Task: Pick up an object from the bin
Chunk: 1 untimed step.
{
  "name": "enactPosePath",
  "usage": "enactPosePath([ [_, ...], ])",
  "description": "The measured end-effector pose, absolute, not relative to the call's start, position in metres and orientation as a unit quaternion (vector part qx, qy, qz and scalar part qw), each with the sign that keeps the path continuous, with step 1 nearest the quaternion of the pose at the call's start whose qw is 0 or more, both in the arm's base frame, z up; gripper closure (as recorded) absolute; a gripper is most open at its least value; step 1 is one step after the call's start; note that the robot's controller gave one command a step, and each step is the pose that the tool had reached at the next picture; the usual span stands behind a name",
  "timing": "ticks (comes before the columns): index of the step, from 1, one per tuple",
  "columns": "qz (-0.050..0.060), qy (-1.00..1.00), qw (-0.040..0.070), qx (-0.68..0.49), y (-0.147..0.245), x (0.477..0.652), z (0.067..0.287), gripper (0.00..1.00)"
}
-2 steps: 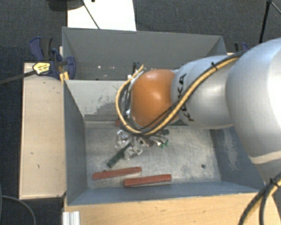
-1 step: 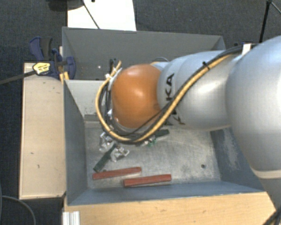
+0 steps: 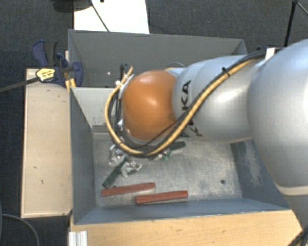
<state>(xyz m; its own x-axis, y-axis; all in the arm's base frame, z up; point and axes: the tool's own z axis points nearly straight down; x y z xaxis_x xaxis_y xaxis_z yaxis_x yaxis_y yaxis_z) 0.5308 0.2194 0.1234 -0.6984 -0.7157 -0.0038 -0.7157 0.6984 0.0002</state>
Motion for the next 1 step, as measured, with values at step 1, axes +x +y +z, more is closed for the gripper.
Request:
enactPosePath([
  [1,0.0,0.922,0.001,-0.387,0.2043,0.5182,0.2221,1.0],
])
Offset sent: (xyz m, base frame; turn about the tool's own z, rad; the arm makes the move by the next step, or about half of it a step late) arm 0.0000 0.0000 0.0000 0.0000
